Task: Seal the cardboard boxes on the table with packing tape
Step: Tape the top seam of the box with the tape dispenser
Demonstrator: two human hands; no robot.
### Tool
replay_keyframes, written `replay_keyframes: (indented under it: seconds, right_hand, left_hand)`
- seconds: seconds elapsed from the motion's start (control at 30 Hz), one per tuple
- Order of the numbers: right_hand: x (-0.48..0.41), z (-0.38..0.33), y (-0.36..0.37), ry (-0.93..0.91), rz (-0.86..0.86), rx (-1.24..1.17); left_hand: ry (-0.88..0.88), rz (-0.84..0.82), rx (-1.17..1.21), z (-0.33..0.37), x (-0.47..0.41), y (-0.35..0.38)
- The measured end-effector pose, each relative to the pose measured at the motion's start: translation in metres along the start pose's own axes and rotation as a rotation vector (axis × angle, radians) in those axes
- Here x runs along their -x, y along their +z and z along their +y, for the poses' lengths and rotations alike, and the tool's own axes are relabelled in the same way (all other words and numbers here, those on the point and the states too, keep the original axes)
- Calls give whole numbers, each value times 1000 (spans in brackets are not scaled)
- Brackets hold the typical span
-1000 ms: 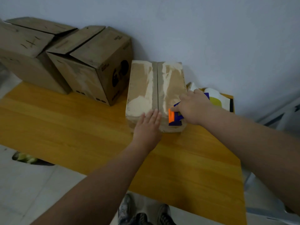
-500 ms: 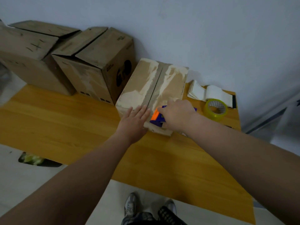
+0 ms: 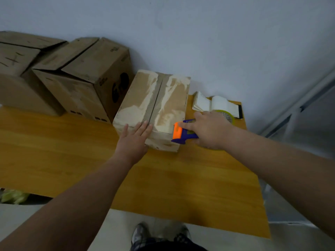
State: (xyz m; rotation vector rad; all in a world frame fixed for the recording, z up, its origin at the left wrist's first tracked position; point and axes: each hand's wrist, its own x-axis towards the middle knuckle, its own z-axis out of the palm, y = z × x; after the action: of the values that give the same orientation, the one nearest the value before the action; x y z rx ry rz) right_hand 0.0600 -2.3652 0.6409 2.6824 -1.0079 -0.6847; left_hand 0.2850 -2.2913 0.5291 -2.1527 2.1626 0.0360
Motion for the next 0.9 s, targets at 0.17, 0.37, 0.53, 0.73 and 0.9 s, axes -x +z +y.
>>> replay_keyframes:
  seconds: [0.17,0.37,0.53,0.73,0.9]
  right_hand:
    - [-10,-9,4,24,-3,-42]
    - [-14,-12,-3,23,5,-25]
    - [-14,-13,-4,30,10,-46]
    - [-13,-18,-12,1,63,68]
    - [22,13,-5,-19,83,42]
  left_hand:
    - [-19,-13,13,4,0,-3]
    - [60,-2,-19,37,-1,-11]
    - [44,-41,64,52,-4,-6]
    - [29,-84,61,54,-7,-13]
    - [11,-102,22,54,-5,-14]
